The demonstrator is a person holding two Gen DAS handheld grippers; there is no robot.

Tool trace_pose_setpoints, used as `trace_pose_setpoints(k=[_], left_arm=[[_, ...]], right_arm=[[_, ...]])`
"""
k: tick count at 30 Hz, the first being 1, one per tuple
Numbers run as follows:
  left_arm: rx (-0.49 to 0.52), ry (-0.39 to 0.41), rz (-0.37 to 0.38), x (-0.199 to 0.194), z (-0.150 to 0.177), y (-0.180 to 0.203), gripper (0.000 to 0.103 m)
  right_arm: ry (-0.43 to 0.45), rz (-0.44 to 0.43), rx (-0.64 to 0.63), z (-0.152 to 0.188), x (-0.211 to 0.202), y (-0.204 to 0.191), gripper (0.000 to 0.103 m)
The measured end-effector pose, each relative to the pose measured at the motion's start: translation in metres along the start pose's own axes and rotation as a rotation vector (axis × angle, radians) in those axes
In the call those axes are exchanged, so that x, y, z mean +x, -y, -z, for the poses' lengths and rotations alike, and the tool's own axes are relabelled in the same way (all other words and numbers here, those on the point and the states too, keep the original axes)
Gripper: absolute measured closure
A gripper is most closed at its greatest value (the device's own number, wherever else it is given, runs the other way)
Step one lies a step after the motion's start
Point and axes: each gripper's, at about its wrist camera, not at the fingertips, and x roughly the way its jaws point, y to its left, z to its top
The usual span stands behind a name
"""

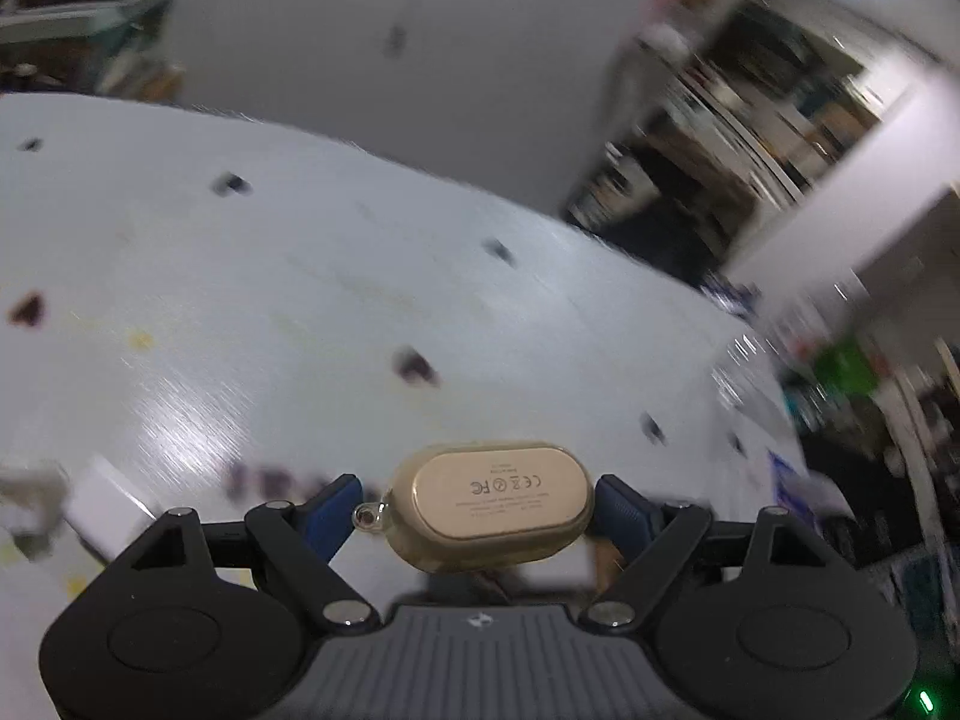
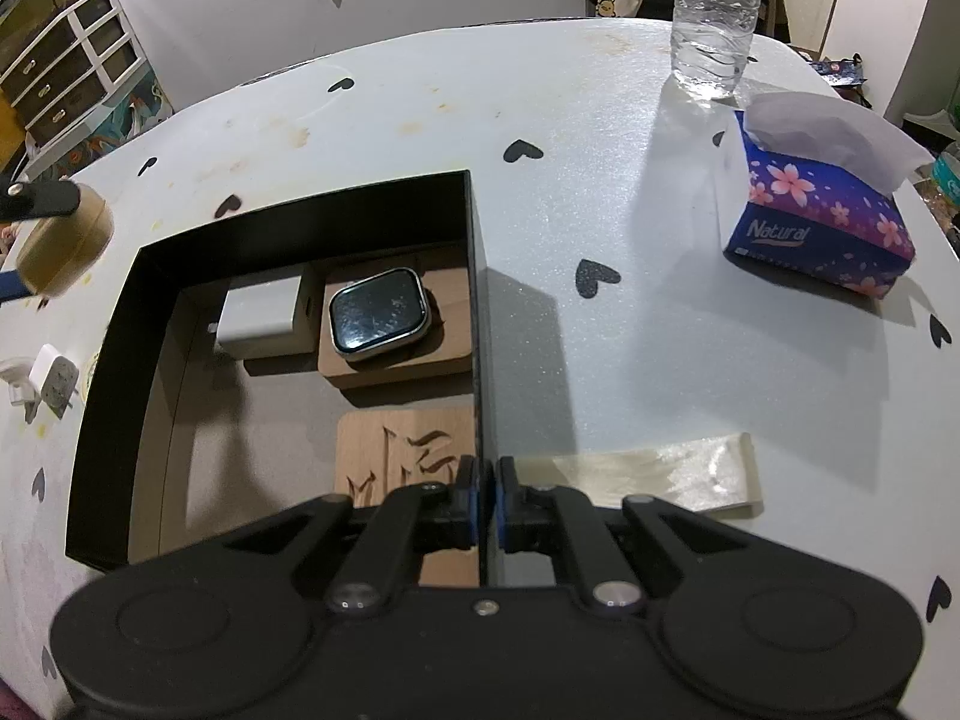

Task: Organize rigid objects
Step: 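Carry the earbud case into the box beside the tile, open left tool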

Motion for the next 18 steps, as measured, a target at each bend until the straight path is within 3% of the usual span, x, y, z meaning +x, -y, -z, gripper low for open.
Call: trace_pose_setpoints(k=[4, 9, 18], left_arm=[[-0.013, -0.132, 0.061, 0.010, 0.026, 0.024, 0.019], [-0.006, -0.273, 0.075, 0.031, 0.057, 0.042, 0.019], [0.056, -0.299, 0.003, 0.055, 0.076, 0.052, 0.019]], right_arm=[[0.000, 0.000, 0.000, 0.000, 0.000, 0.000, 0.097], [-0.001, 0.000, -0.005, 0.000, 0.001, -0.001, 0.097], [0.004, -0.003, -0.002, 0.001, 0.000, 0.000, 0.097]])
